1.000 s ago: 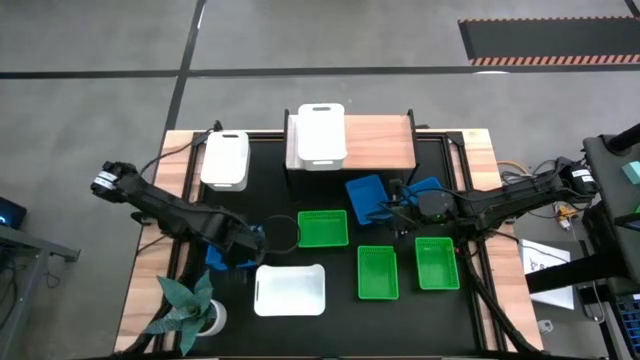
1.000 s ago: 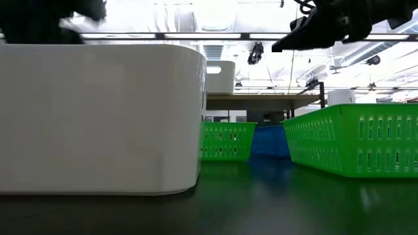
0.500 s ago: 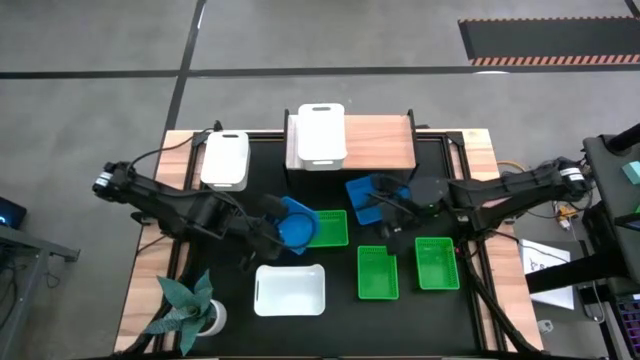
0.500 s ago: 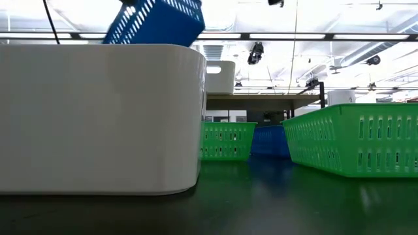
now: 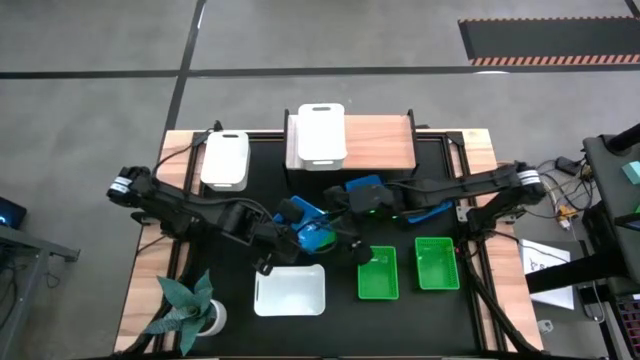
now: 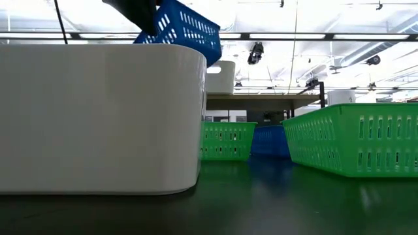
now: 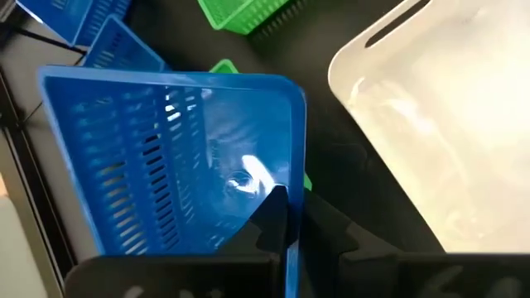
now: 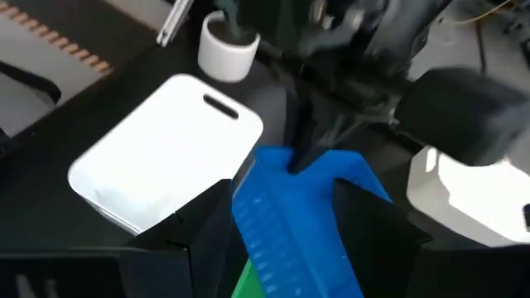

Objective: Stack baskets on shelf by color
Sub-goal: Put the left blue bin on the shelf

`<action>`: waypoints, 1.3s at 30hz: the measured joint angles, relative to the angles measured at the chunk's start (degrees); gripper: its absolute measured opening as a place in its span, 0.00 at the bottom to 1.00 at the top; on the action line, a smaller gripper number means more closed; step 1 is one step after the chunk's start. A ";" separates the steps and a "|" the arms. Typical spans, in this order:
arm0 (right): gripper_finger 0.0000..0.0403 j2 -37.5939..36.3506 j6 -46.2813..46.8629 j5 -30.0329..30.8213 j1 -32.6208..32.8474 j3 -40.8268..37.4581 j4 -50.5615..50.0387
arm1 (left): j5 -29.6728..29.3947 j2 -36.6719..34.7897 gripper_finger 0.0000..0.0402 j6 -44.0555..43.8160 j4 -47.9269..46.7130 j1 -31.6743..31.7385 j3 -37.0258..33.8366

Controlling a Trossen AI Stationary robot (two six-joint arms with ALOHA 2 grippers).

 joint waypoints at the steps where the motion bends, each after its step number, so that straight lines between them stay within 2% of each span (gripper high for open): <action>1: 0.50 1.11 -0.26 -0.02 -0.12 0.73 -0.64 | 0.00 -0.07 0.00 0.00 0.09 0.00 -0.01; 10: 0.50 6.02 -0.83 -2.62 -1.92 3.51 -3.53 | -0.04 -1.39 0.00 0.19 3.20 -0.15 0.22; 14: 0.48 6.55 -1.07 -3.10 -2.37 3.58 -3.75 | -0.07 -1.40 0.00 3.15 4.29 -0.15 0.20; 17: 0.43 6.72 -1.87 -4.31 -2.34 3.58 -4.03 | -0.09 -1.34 0.00 4.38 5.54 -0.15 0.19; 20: 0.34 6.70 -1.90 -7.12 -2.40 3.58 -4.32 | -0.77 -1.32 0.01 4.53 7.06 -0.13 0.11; 27: 0.05 6.63 -2.06 -8.94 -2.45 3.57 -4.87 | -2.21 -1.32 0.18 4.51 9.37 -0.11 0.11; 34: 0.02 5.49 -3.05 -8.81 -2.45 3.56 -8.15 | -2.34 -2.06 0.38 7.19 11.17 -0.18 0.09; 39: 0.02 3.61 -1.85 -8.59 -2.47 3.52 -13.69 | -2.47 -5.09 0.42 9.06 11.50 -0.28 0.09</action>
